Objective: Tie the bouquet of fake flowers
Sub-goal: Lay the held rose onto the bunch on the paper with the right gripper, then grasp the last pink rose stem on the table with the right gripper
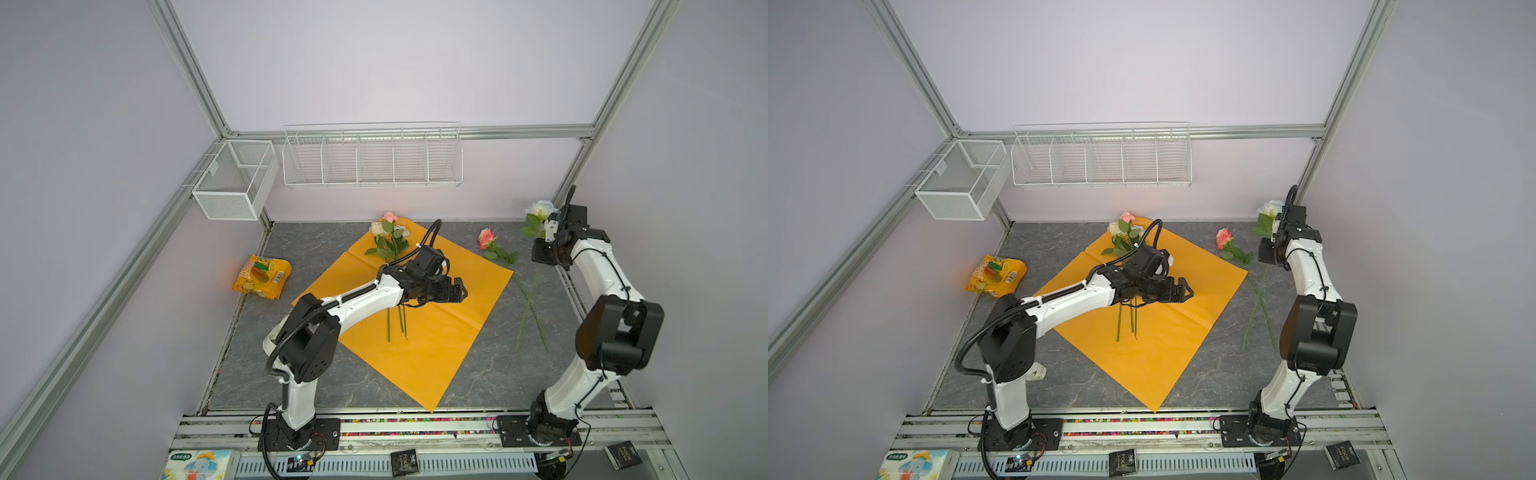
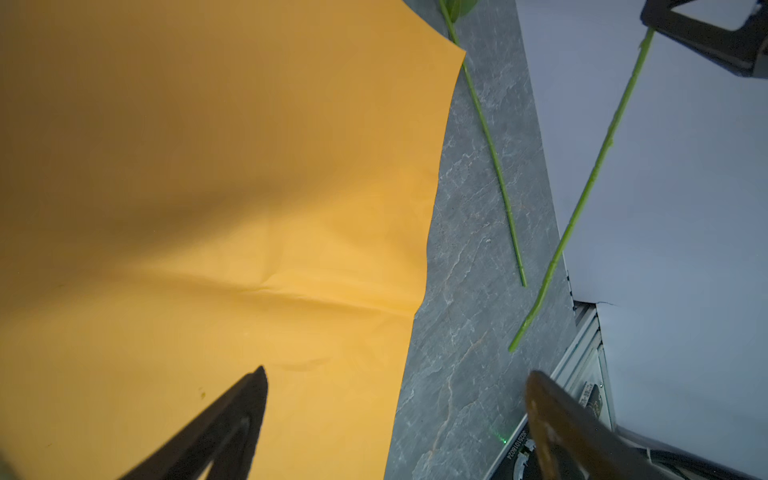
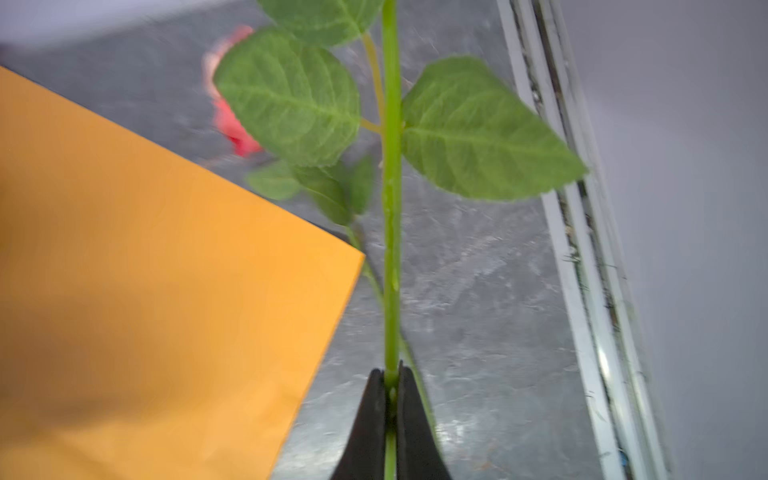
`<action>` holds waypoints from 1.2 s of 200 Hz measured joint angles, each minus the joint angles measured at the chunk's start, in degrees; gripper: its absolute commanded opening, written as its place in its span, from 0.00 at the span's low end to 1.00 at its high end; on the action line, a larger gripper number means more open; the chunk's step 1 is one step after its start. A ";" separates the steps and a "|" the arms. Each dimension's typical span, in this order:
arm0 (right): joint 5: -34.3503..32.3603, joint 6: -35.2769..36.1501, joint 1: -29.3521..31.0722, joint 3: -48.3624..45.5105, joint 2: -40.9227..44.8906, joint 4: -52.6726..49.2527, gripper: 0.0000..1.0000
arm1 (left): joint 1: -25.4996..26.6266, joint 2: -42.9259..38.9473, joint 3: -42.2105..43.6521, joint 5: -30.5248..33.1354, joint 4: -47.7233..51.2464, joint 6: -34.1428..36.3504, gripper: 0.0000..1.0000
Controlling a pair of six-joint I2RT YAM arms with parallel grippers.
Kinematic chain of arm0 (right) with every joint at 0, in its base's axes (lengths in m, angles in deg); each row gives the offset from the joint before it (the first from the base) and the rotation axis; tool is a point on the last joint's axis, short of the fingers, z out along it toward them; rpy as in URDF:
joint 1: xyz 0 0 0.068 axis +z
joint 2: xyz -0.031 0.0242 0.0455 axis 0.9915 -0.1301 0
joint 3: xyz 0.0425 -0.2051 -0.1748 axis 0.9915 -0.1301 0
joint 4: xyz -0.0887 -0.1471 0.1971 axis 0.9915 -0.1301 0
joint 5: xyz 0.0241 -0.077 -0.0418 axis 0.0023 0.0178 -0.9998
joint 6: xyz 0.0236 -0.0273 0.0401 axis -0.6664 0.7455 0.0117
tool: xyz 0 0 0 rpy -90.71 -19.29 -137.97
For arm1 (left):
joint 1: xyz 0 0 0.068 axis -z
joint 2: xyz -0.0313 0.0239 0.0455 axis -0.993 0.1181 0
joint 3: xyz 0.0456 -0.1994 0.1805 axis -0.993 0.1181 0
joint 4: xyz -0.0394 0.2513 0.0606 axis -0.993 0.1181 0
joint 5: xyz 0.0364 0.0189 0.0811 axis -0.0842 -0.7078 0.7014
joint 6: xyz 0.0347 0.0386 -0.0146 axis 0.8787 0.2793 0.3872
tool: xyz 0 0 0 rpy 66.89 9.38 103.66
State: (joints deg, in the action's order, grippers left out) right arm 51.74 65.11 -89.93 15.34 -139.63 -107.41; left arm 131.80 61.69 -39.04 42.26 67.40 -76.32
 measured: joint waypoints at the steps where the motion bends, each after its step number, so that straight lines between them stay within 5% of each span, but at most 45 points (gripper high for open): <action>1: 0.24 -0.17 0.31 -0.11 0.20 0.11 0.07 | -0.15 -0.37 0.33 0.13 -0.07 -0.02 0.98; 41: 7.96 -10.51 18.69 -0.96 -3.93 7.04 0.07 | -10.43 -17.27 14.67 7.23 -1.57 -0.48 0.99; 84: 8.92 -15.28 30.86 18.64 -26.16 5.77 0.07 | -21.24 -29.22 26.23 8.85 -0.35 -0.85 0.99; 147: 9.68 -15.06 31.63 48.94 -46.18 -2.75 0.08 | -26.47 -38.16 35.80 7.69 1.31 -0.90 0.99; 181: 11.19 -13.57 31.54 50.38 -49.44 -6.08 0.12 | -26.47 -37.33 35.82 6.34 1.33 -0.92 0.99; 240: 15.61 -9.25 31.43 53.81 -52.46 -12.63 0.35 | -26.16 -32.24 35.10 0.31 -1.75 -1.84 0.97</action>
State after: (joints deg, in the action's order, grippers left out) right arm 67.34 55.86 -58.50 69.15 -192.09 -120.05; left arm 105.63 29.45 -3.94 42.57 65.65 -78.16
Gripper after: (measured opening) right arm 0.317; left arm 0.972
